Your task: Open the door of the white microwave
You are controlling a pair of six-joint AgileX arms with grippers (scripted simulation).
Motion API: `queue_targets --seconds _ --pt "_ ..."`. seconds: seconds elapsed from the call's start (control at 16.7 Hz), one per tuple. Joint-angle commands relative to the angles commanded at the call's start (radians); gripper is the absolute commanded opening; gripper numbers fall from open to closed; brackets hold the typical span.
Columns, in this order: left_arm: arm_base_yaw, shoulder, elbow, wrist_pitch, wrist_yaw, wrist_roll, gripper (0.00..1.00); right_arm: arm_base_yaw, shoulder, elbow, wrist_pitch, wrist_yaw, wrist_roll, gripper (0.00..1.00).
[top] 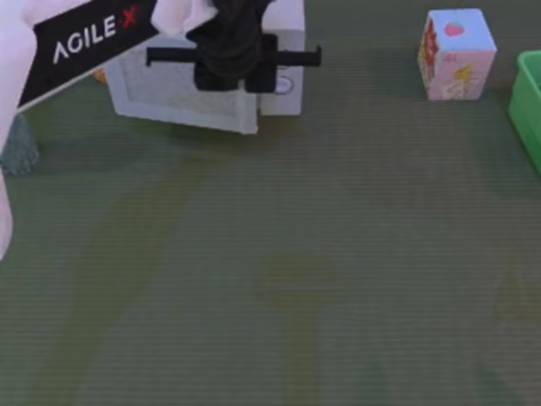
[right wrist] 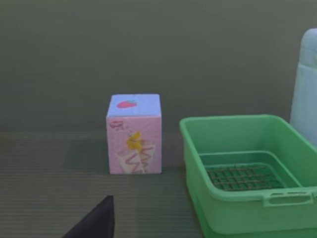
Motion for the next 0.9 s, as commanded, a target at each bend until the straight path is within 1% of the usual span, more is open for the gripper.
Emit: queue_targets --seconds 0.42,0.9 --pt "0.021 -0.092 -0.141 0.068 0.046 0.102 0.0 0.0 0.0 0.0 0.0 0.0 0.0 1.0" --pt "0.021 -0.094 -0.144 0.07 0.047 0.104 0.0 0.0 0.0 0.0 0.0 0.0 0.0 1.0"
